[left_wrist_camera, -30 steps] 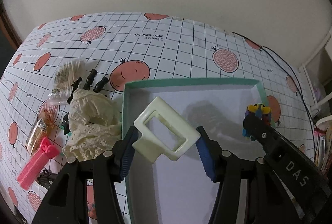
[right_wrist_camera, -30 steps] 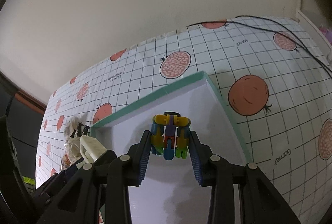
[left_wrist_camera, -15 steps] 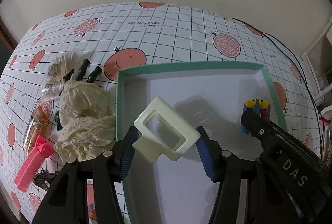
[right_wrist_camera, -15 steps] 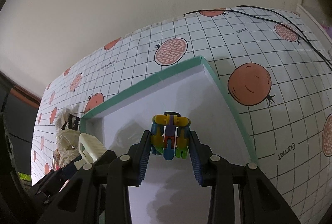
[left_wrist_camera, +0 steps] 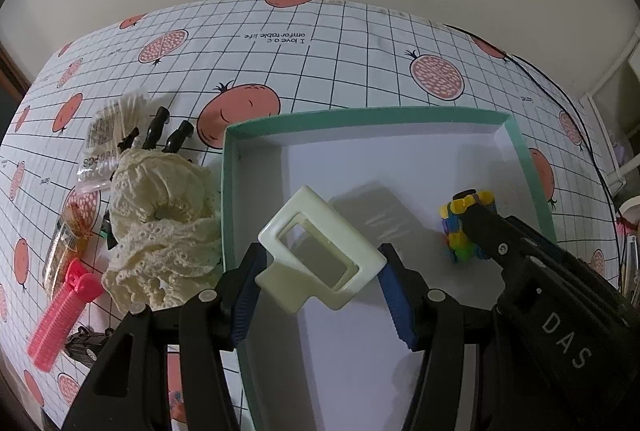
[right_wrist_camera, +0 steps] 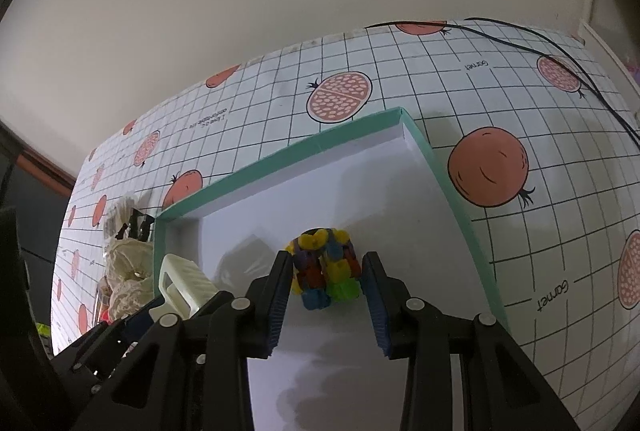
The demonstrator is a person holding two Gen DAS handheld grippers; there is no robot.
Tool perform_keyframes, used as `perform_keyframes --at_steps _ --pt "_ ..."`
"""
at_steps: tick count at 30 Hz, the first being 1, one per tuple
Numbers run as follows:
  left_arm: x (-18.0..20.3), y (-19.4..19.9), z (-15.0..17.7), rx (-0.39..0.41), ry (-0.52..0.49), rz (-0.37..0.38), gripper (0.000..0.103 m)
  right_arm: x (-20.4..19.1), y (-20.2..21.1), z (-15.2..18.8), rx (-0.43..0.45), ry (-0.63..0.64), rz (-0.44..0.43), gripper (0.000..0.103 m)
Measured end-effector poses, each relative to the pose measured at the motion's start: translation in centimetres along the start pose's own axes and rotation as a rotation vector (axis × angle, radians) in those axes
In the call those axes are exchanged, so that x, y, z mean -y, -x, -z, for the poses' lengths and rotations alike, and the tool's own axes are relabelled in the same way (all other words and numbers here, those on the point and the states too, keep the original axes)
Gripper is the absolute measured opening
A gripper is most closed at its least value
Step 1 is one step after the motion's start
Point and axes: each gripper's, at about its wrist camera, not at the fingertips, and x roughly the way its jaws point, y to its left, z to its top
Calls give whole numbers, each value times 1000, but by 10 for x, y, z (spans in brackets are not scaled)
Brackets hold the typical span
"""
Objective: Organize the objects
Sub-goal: 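Carry the block toy and claw clip over the white tray with both grippers, then open the right gripper over the tray while the left gripper releases the claw clip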
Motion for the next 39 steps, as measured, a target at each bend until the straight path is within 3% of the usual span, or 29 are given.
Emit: perform_keyframes --at_steps 16,25,29,32,34,36,38,39 --pt "-3 15 -11 9 -42 65 60 -9 30 -8 85 26 -10 39" --pt "-19 30 -19 51 -6 28 60 -5 32 -6 87 9 -7 39" --pt "-27 35 -21 63 18 4 66 -4 28 -4 71 8 7 39" --pt "-31 33 -23 61 34 -13 66 -4 26 -4 70 12 25 50" --pt "-35 32 -23 55 42 -23 66 -3 26 -4 69 6 25 62" --pt "-40 31 -24 53 58 -33 66 -2 26 -4 71 4 27 65" --pt "-43 31 -24 54 65 -37 81 -3 26 -4 74 7 30 72" --pt "-45 32 -24 60 71 -39 82 -3 27 -4 76 9 31 74"
